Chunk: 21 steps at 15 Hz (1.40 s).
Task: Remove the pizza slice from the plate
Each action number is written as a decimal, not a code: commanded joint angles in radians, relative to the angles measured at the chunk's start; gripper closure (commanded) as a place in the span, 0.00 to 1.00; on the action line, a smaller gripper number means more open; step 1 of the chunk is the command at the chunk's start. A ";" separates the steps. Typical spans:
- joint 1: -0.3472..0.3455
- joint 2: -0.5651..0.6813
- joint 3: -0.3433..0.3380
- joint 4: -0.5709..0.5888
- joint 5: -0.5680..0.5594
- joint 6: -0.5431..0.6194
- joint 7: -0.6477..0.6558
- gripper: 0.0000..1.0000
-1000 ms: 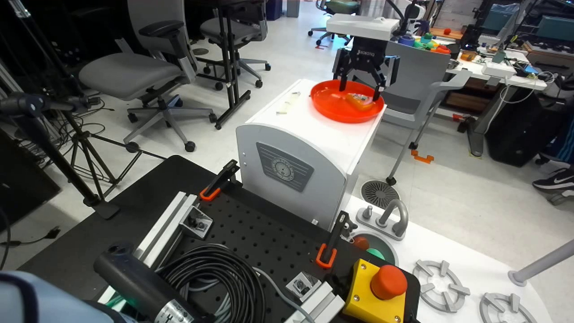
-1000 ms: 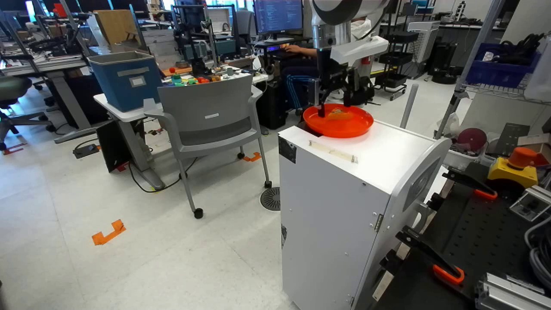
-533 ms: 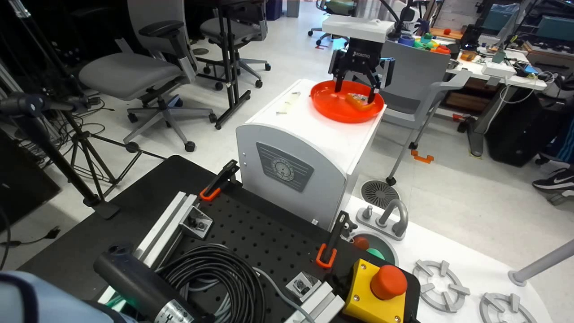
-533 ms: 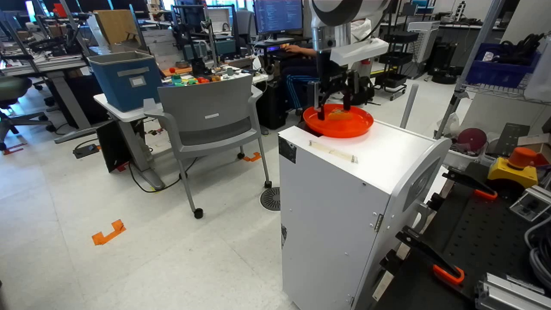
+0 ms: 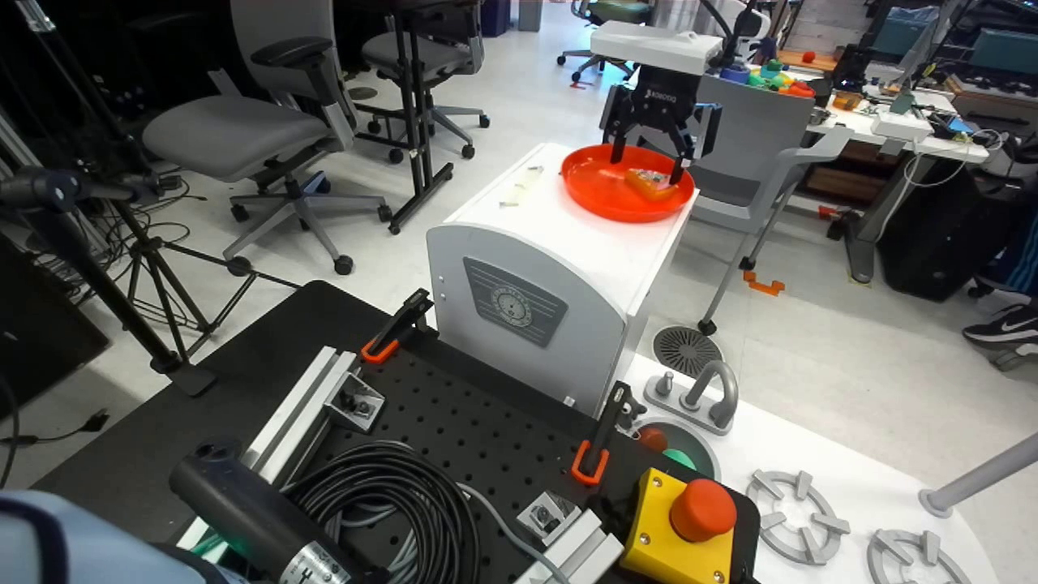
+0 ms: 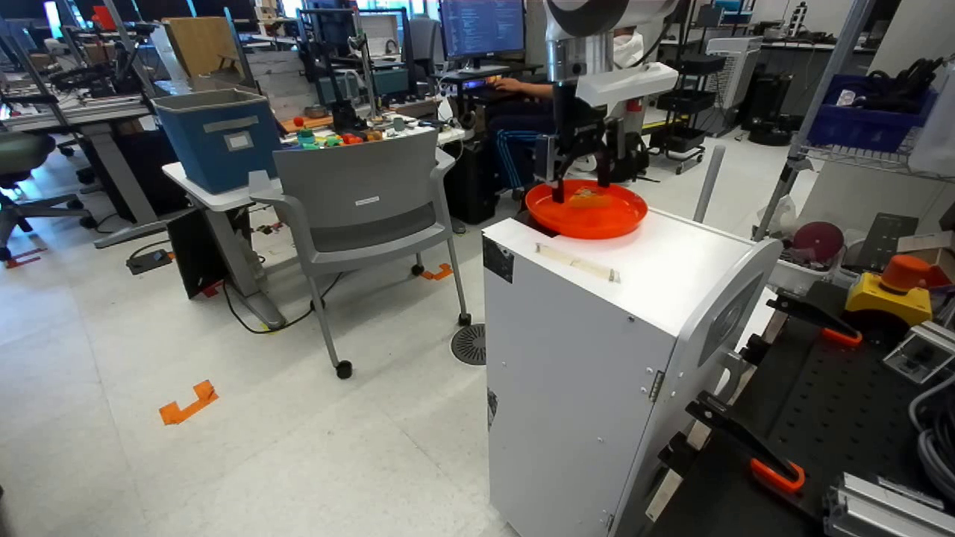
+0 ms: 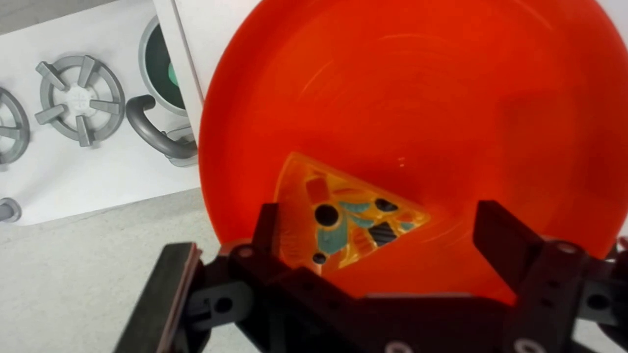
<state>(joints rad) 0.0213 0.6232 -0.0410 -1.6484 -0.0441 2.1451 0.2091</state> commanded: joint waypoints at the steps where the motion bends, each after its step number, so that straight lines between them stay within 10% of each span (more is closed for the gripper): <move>1: -0.006 -0.025 0.005 -0.026 0.018 0.001 -0.027 0.00; 21: -0.010 -0.018 -0.004 -0.029 0.014 -0.011 -0.026 0.00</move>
<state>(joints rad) 0.0190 0.6240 -0.0461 -1.6586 -0.0435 2.1353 0.2042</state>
